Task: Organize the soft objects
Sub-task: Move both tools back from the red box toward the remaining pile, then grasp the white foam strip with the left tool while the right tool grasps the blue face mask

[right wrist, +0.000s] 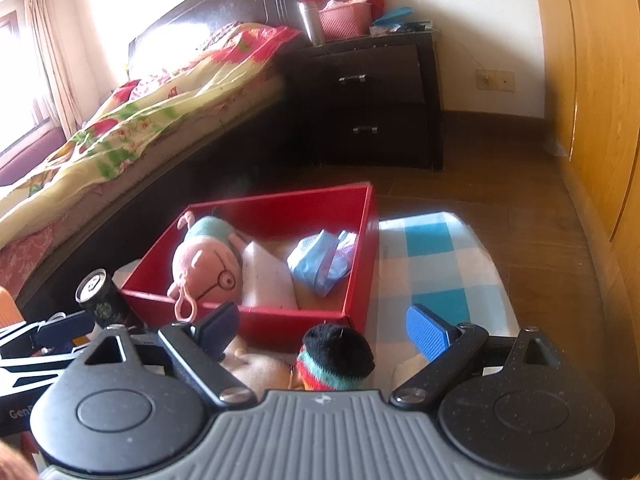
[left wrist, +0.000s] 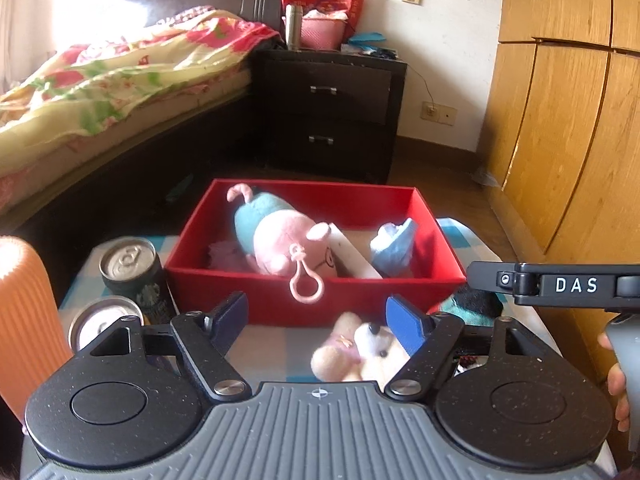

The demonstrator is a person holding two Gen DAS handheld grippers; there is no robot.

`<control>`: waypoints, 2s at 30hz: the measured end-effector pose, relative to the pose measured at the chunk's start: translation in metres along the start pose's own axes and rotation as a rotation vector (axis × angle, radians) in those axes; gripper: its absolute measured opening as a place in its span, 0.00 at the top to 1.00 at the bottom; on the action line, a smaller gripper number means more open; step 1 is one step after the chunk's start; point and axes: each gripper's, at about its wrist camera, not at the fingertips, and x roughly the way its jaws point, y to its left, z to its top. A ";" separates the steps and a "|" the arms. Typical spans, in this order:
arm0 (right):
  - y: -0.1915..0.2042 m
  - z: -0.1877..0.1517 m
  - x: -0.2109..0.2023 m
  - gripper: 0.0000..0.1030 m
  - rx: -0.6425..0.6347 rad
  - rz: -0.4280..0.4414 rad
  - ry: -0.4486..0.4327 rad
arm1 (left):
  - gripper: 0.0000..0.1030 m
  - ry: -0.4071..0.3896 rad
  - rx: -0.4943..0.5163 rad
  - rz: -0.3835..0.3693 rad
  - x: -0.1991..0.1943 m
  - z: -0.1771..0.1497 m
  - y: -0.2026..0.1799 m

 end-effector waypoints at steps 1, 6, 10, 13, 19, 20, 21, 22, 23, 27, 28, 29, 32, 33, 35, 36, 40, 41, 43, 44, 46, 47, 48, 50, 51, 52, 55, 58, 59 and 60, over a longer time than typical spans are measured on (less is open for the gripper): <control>0.001 -0.002 0.000 0.31 -0.003 0.000 0.004 | 0.31 0.005 -0.002 -0.005 -0.001 -0.002 0.000; 0.003 -0.013 -0.001 0.31 -0.007 0.006 0.034 | 0.31 0.025 0.024 -0.014 -0.008 -0.013 0.001; 0.002 -0.020 -0.003 0.31 0.001 0.012 0.051 | 0.31 0.058 0.047 -0.006 -0.014 -0.028 0.004; 0.000 -0.022 -0.007 0.31 0.016 0.020 0.053 | 0.32 0.082 0.049 -0.001 -0.020 -0.039 0.010; 0.005 -0.025 -0.014 0.31 0.022 0.040 0.052 | 0.34 0.135 0.039 0.015 -0.024 -0.059 0.020; 0.006 -0.027 -0.015 0.31 0.020 0.044 0.055 | 0.34 0.141 0.045 0.017 -0.024 -0.062 0.019; 0.007 -0.028 -0.015 0.31 0.018 0.047 0.059 | 0.35 0.144 0.050 0.021 -0.024 -0.065 0.020; 0.008 -0.029 -0.016 0.31 0.018 0.050 0.062 | 0.35 0.147 0.054 0.025 -0.025 -0.069 0.020; 0.009 -0.031 -0.017 0.31 0.021 0.053 0.064 | 0.35 0.154 0.060 0.025 -0.025 -0.072 0.021; 0.011 -0.034 -0.019 0.31 0.027 0.072 0.076 | 0.35 0.189 0.067 0.033 -0.022 -0.085 0.026; 0.013 -0.034 -0.019 0.31 0.024 0.075 0.078 | 0.36 0.198 0.069 0.036 -0.021 -0.087 0.027; 0.014 -0.034 -0.019 0.31 0.021 0.076 0.079 | 0.36 0.205 0.068 0.037 -0.019 -0.089 0.028; 0.016 -0.035 -0.019 0.31 0.014 0.082 0.080 | 0.36 0.215 0.070 0.026 -0.015 -0.092 0.029; 0.015 -0.035 -0.019 0.31 0.014 0.082 0.080 | 0.36 0.220 0.068 0.018 -0.014 -0.093 0.028; 0.014 -0.036 -0.018 0.31 0.016 0.077 0.086 | 0.34 0.230 0.066 0.004 -0.011 -0.094 0.027; 0.013 -0.036 -0.017 0.31 0.019 0.072 0.091 | 0.33 0.231 0.080 0.006 -0.010 -0.095 0.025; 0.008 -0.038 -0.013 0.31 0.030 0.059 0.107 | 0.30 0.234 0.105 0.010 -0.008 -0.098 0.022; 0.008 -0.038 -0.011 0.31 0.033 0.055 0.112 | 0.30 0.237 0.115 0.023 -0.006 -0.098 0.022; 0.008 -0.040 -0.009 0.31 0.033 0.052 0.123 | 0.31 0.240 0.147 0.068 -0.003 -0.100 0.021; 0.008 -0.041 -0.008 0.31 0.033 0.052 0.129 | 0.34 0.259 0.138 0.066 0.000 -0.100 0.024; 0.009 -0.042 -0.006 0.31 0.028 0.048 0.146 | 0.50 0.285 0.067 0.040 0.002 -0.101 0.031; 0.010 -0.043 -0.004 0.31 0.024 0.047 0.150 | 0.55 0.285 0.061 0.051 0.001 -0.101 0.032; 0.011 -0.044 -0.003 0.31 0.020 0.049 0.156 | 0.64 0.290 0.065 0.036 0.001 -0.100 0.032; 0.013 -0.047 0.000 0.31 0.009 0.047 0.172 | 0.71 0.294 0.056 0.027 0.000 -0.099 0.032; 0.014 -0.048 0.002 0.31 0.006 0.041 0.181 | 0.75 0.296 0.056 0.029 0.000 -0.099 0.031; 0.015 -0.049 0.004 0.31 0.008 0.039 0.194 | 0.81 0.298 0.054 0.025 -0.001 -0.098 0.030; 0.015 -0.054 0.008 0.34 0.005 0.029 0.221 | 0.81 0.294 0.021 -0.004 -0.004 -0.095 0.030; 0.013 -0.056 0.012 0.49 0.004 0.009 0.243 | 0.81 0.273 0.021 -0.027 -0.011 -0.091 0.028; 0.013 -0.057 0.015 0.51 0.003 0.003 0.256 | 0.81 0.267 0.019 -0.036 -0.012 -0.089 0.027; 0.013 -0.059 0.017 0.57 0.001 0.000 0.268 | 0.81 0.262 0.019 -0.043 -0.013 -0.088 0.026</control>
